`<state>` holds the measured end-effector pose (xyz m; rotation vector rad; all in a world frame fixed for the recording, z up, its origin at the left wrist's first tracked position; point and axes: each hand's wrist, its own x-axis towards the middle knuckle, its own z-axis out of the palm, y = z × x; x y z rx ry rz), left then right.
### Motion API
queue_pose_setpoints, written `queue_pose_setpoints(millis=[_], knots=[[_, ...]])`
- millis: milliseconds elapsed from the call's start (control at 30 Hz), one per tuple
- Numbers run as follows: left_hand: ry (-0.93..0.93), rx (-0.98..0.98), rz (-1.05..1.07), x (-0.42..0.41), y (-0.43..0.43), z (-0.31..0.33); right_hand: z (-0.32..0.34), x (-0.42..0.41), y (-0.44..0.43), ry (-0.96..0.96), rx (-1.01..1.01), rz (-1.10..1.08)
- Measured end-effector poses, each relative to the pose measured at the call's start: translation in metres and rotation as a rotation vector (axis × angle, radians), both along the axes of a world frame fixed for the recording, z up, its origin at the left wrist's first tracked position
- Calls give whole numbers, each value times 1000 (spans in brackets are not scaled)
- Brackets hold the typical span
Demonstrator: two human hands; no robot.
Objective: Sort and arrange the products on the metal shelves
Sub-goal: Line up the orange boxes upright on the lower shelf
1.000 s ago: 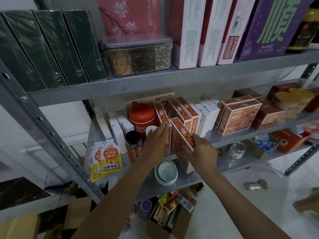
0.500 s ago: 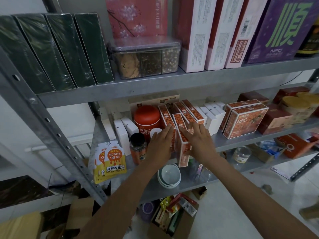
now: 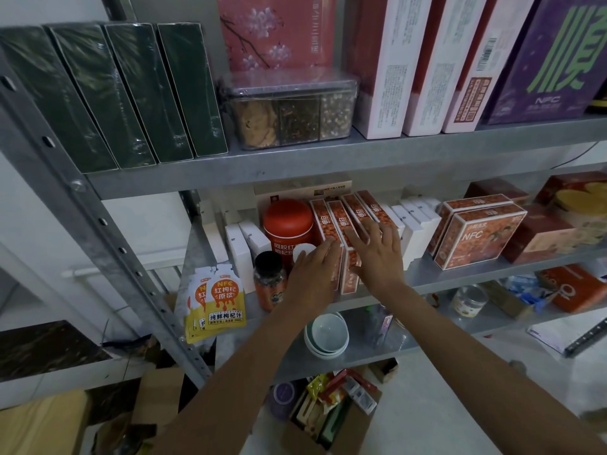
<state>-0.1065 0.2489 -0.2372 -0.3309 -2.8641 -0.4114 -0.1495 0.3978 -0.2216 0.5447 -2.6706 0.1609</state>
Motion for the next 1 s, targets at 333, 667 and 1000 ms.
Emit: queue_pose_setpoints(millis=[333,667,1000], knots=[[-5,-65,-18,2,2,2,-6,-7,27,-29,-84,-45],[-12,-137,58,2,9,2,-37,22,23,-7,-523,-155],[-27,-118,62,4,10,4,-50,41,28,-47,-896,-129]])
